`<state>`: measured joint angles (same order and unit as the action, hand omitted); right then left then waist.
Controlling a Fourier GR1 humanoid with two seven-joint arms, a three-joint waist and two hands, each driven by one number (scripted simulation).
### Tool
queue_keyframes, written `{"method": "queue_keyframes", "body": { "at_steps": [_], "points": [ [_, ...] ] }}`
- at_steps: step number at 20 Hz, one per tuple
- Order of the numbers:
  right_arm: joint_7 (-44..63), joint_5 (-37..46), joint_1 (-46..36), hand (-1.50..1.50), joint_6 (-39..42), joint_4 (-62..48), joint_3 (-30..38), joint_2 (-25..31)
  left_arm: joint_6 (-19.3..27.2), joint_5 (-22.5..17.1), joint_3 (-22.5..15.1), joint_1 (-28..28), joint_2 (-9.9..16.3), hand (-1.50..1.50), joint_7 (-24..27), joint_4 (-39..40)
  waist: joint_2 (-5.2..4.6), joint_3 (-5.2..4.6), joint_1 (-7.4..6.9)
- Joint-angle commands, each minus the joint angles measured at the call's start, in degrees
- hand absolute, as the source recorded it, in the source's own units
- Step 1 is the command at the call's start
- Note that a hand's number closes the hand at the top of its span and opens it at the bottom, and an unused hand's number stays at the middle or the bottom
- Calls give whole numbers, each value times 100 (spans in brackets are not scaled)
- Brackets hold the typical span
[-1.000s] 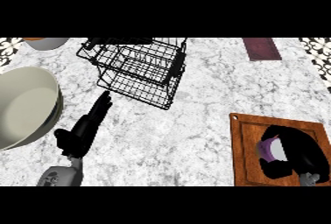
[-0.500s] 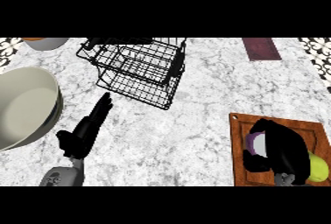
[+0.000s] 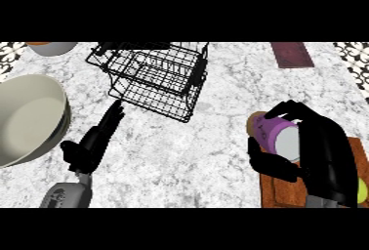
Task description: Pick the can from the cutting board and place it in the tiered basket
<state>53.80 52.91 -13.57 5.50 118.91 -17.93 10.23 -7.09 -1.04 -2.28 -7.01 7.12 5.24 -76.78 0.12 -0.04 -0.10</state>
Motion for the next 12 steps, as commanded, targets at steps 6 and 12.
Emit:
{"method": "queue_keyframes", "body": {
  "at_steps": [6, 12],
  "points": [
    [1298, -163, -2910, 150, 1164, -594, 604, -959, -38, 11, -86, 224, -47, 0, -184, -390, 0, -2, -61],
    [1059, -322, -4473, 150, 390, -2836, 1153, -1016, 10, 103, -63, -119, -112, 0, -48, -79, -36, -4, -123]
  ]
}}
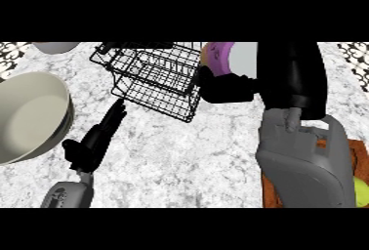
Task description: Pick the can from the cutting board and place it in the tiered basket
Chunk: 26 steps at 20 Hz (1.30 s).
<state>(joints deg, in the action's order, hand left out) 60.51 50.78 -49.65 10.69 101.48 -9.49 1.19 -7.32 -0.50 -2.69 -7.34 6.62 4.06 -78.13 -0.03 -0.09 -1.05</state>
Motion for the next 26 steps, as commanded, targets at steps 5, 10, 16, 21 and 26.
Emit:
{"method": "queue_keyframes", "body": {
  "at_steps": [5, 10, 16, 21, 26],
  "points": [
    [423, -347, -2220, 150, -587, -2464, 839, -116, -29, 41, 2, -210, -64, 0, 59, 288, -38, -2, -69],
    [-279, -541, -2631, 150, -1367, -4345, 779, -117, 60, 170, -163, -195, -169, 0, 4, 54, -83, -3, -211],
    [-1106, -992, -3029, 150, -2268, -5924, 718, -118, -28, 67, -60, -555, -118, 0, -280, 85, -104, -1, -257],
    [-1508, -1430, -3598, 150, -2660, -6966, 687, -119, 57, 258, -158, -284, -209, 0, 117, 344, -116, -5, -307],
    [-1956, -2059, -3835, 150, -3013, -7512, 830, -119, 173, 317, -318, -392, -382, 0, -184, 63, -136, -4, -409]
  ]
}}
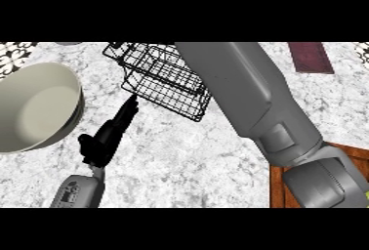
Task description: Pick the can from the cutting board and place it in the tiered basket
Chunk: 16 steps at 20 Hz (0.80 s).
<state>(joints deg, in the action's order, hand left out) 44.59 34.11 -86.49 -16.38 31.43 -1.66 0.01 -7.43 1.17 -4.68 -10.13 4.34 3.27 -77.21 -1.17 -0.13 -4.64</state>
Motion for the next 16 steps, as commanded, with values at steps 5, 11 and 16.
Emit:
{"method": "queue_keyframes", "body": {
  "at_steps": [5, 11, 16],
  "points": [
    [-463, -1154, -335, 150, -457, -861, 231, -1, 13, 16, 28, -242, -10, 0, -160, 13, -26, -1, -91],
    [207, -2416, -528, -150, -881, -984, 614, -1, -124, -54, 75, -265, 19, 0, 1, 192, 12, -3, -138],
    [-323, -2739, -641, -150, -1778, -1079, 454, -1, -109, 69, 7, -11, 12, 0, 291, 282, 4, -6, -114]
  ]
}}
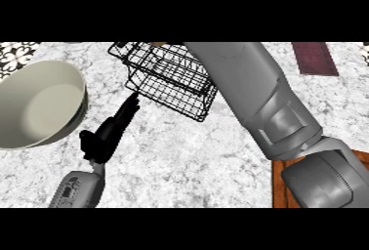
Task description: Pick the can from the cutting board and place it in the tiered basket
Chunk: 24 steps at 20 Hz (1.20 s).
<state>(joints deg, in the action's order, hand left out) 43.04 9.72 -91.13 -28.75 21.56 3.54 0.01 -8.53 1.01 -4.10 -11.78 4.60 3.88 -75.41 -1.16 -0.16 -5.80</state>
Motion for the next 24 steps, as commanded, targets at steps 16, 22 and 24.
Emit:
{"method": "queue_keyframes", "body": {
  "at_steps": [16, 22, 24],
  "points": [
    [-159, 939, 465, -150, -2547, 854, -428, 1149, 182, -141, 368, 679, 122, 0, 119, -212, 269, 26, 878],
    [-325, 729, 1904, -150, -2015, 2293, -458, 1711, 228, -167, 545, 843, 180, 0, 348, -29, 331, 29, 1201],
    [-418, 557, 2593, -150, -1730, 2858, -529, 1733, 294, -92, 438, 989, 144, 0, 195, -263, 326, 36, 1149]
  ]
}}
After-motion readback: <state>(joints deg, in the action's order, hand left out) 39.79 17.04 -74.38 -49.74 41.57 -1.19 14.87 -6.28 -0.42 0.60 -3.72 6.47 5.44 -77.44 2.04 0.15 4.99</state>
